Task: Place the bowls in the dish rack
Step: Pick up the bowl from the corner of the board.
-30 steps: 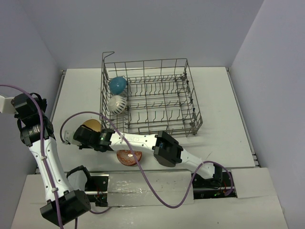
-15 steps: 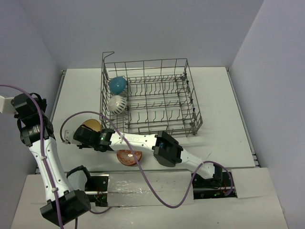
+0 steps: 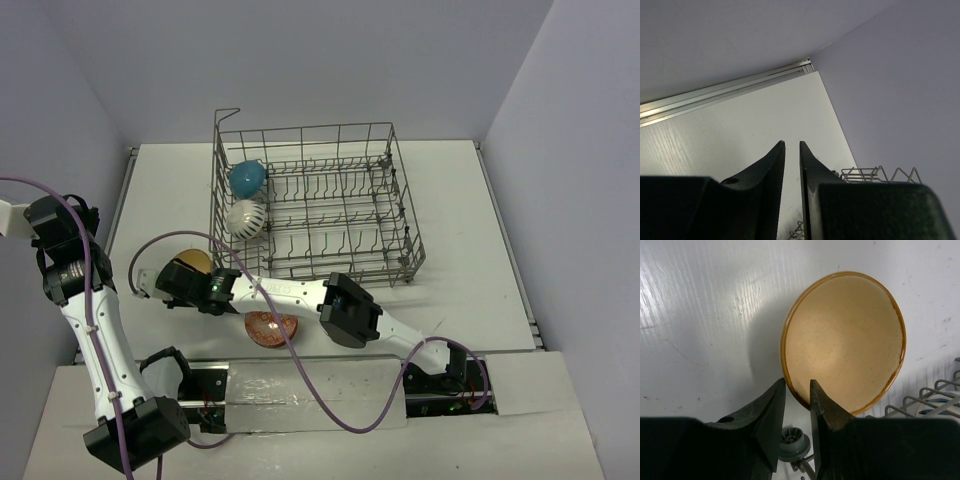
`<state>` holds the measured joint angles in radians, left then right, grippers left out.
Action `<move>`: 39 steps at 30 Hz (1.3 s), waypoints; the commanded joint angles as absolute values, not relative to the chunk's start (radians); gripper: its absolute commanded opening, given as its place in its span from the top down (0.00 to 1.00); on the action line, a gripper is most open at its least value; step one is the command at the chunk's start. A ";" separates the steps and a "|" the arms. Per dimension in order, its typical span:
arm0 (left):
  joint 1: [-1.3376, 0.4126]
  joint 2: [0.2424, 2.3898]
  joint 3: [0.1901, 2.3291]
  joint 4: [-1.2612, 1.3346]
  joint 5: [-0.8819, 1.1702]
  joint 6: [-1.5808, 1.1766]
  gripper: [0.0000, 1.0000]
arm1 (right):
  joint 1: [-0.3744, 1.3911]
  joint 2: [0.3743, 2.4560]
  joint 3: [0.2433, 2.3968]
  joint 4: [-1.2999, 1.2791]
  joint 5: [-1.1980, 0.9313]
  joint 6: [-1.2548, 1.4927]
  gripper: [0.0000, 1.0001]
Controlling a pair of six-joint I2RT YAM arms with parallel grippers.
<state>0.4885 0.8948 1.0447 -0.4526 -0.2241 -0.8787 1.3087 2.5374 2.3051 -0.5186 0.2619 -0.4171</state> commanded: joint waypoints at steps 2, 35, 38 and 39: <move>0.494 0.893 1.037 -0.413 -0.198 -0.885 0.77 | 1.293 2.565 2.344 -0.483 0.265 -0.417 0.69; 0.515 0.896 1.032 -0.402 -0.160 -0.890 0.78 | 1.287 2.499 2.240 -0.456 0.247 -0.394 1.00; 0.515 0.896 1.032 -0.402 -0.160 -0.888 0.78 | 1.289 2.484 2.227 -0.454 0.244 -0.387 1.00; 0.515 0.894 1.032 -0.400 -0.160 -0.888 0.78 | 1.289 2.476 2.220 -0.451 0.239 -0.382 1.00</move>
